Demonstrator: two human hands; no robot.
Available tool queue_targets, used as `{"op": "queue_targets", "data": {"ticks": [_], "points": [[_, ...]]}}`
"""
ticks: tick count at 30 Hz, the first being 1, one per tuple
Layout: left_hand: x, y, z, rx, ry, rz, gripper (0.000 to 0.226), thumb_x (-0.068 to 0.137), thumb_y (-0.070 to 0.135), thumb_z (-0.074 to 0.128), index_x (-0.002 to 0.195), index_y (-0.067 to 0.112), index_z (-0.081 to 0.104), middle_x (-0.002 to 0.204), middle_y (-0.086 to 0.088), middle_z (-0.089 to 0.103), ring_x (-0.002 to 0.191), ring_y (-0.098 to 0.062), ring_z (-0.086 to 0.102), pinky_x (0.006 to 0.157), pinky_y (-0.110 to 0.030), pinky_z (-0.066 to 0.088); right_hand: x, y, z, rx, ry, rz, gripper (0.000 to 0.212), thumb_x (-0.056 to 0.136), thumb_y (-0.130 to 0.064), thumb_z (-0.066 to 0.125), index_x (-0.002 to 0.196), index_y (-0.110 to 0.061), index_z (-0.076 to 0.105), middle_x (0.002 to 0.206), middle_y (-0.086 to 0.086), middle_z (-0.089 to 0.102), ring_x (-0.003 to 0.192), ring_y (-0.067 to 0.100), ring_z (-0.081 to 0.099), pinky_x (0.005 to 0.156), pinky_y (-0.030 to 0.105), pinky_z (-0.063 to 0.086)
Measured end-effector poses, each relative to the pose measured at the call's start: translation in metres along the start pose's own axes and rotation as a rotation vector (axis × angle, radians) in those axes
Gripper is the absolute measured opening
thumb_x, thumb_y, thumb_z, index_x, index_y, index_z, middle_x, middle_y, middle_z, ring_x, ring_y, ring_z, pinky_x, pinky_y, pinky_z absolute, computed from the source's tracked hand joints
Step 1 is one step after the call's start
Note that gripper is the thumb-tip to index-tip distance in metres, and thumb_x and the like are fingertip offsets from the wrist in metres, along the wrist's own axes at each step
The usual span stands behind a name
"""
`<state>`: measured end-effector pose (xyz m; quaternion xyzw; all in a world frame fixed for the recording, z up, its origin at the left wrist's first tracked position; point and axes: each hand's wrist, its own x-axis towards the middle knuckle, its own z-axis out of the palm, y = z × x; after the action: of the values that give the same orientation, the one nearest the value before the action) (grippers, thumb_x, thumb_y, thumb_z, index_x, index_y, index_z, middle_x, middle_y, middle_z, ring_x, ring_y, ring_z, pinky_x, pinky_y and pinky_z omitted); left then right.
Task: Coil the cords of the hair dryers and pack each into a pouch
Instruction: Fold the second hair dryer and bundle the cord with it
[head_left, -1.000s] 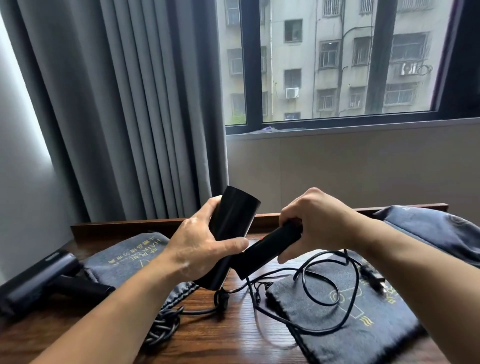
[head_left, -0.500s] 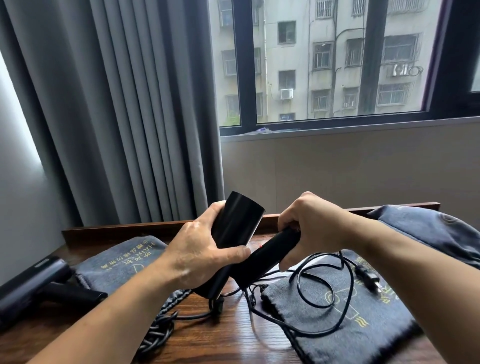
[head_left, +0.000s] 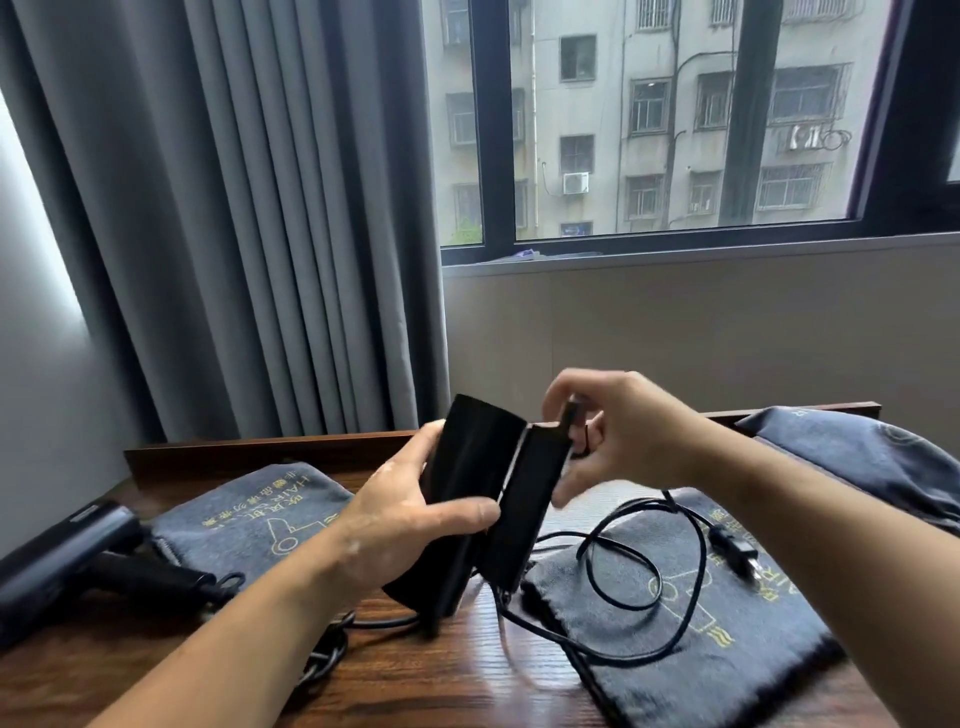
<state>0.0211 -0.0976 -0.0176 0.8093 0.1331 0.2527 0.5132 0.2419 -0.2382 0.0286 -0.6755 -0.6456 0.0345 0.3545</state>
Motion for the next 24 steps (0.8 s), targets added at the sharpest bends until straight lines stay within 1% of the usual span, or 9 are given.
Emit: {"op": "queue_targets", "data": {"ticks": [2,4,7,9,12,15,19,22,24], "points": [[0.003,0.0,-0.002,-0.255,0.13,-0.049,0.06,0.067,0.033,0.085,0.12,0.022,0.062,0.101,-0.011,0.071,0.088,-0.029,0.07,0.067,-0.042,0.057,0.004,0.01,0.0,0.278,0.138,0.102,0.05,0.064,-0.029,0.094,0.102,-0.034,0.061,0.068,-0.002,0.061,0.05,0.013,0.047,0.05,0.027,0.041],[0.007,0.002,0.0,-0.5,0.215,-0.154,0.057,0.071,0.033,0.081,0.12,0.01,0.063,0.096,-0.02,0.069,0.076,-0.034,0.068,0.061,-0.041,0.055,0.006,0.023,0.009,0.45,0.249,0.178,0.032,0.085,-0.016,0.08,0.108,-0.029,0.062,0.065,-0.002,0.058,0.047,0.017,0.046,0.05,0.033,0.039],[0.009,0.011,0.009,-0.704,0.202,-0.261,0.053,0.074,0.035,0.078,0.114,0.002,0.071,0.099,-0.022,0.068,0.08,-0.035,0.066,0.067,-0.042,0.057,0.006,0.027,0.036,0.173,0.347,0.204,0.01,0.098,-0.025,0.064,0.1,-0.035,0.064,0.07,-0.004,0.066,0.051,0.012,0.052,0.058,0.031,0.045],[0.012,0.02,0.015,-0.825,0.194,-0.247,0.034,0.077,0.033,0.07,0.091,0.003,0.08,0.088,-0.018,0.07,0.071,-0.03,0.067,0.067,-0.037,0.055,0.003,0.022,0.052,-0.051,0.259,0.159,0.018,0.101,-0.029,0.055,0.114,-0.041,0.059,0.073,-0.004,0.068,0.061,0.008,0.058,0.063,0.026,0.047],[0.022,0.026,0.018,-0.967,0.249,-0.174,0.035,0.086,0.033,0.059,0.072,0.008,0.079,0.075,-0.014,0.069,0.061,-0.026,0.066,0.063,-0.034,0.053,0.0,0.018,0.065,-0.183,0.095,0.085,0.037,0.102,-0.025,0.049,0.135,-0.041,0.046,0.073,-0.008,0.061,0.064,0.012,0.055,0.068,0.035,0.049],[0.03,0.028,0.015,-0.957,0.369,-0.178,0.033,0.091,0.034,0.063,0.099,0.004,0.074,0.085,-0.016,0.073,0.071,-0.028,0.071,0.069,-0.038,0.058,-0.005,0.009,0.071,-0.212,0.005,-0.015,0.044,0.102,-0.022,0.048,0.141,-0.041,0.042,0.076,-0.012,0.053,0.062,0.009,0.044,0.066,0.034,0.046],[0.037,0.016,0.01,-0.839,0.475,-0.121,0.062,0.077,0.035,0.082,0.129,0.008,0.063,0.125,-0.028,0.066,0.109,-0.043,0.069,0.088,-0.057,0.059,-0.008,-0.008,0.072,-0.155,-0.068,-0.003,0.033,0.104,-0.026,0.046,0.135,-0.034,0.048,0.077,-0.008,0.065,0.065,0.013,0.057,0.064,0.032,0.05],[0.04,0.009,0.004,-0.701,0.614,-0.032,0.061,0.07,0.033,0.085,0.122,0.014,0.062,0.122,-0.026,0.066,0.11,-0.047,0.066,0.086,-0.065,0.057,-0.007,-0.018,0.068,-0.129,-0.121,0.05,0.015,0.103,-0.032,0.049,0.113,-0.025,0.059,0.064,-0.005,0.064,0.056,0.012,0.057,0.059,0.028,0.048],[0.039,0.004,-0.002,-0.437,0.696,0.045,0.061,0.064,0.039,0.089,0.114,0.019,0.061,0.107,-0.016,0.071,0.099,-0.038,0.071,0.083,-0.059,0.06,-0.01,-0.025,0.064,-0.045,-0.211,0.086,0.014,0.102,-0.034,0.054,0.103,-0.024,0.064,0.057,-0.008,0.063,0.054,0.006,0.059,0.057,0.021,0.046]]}}
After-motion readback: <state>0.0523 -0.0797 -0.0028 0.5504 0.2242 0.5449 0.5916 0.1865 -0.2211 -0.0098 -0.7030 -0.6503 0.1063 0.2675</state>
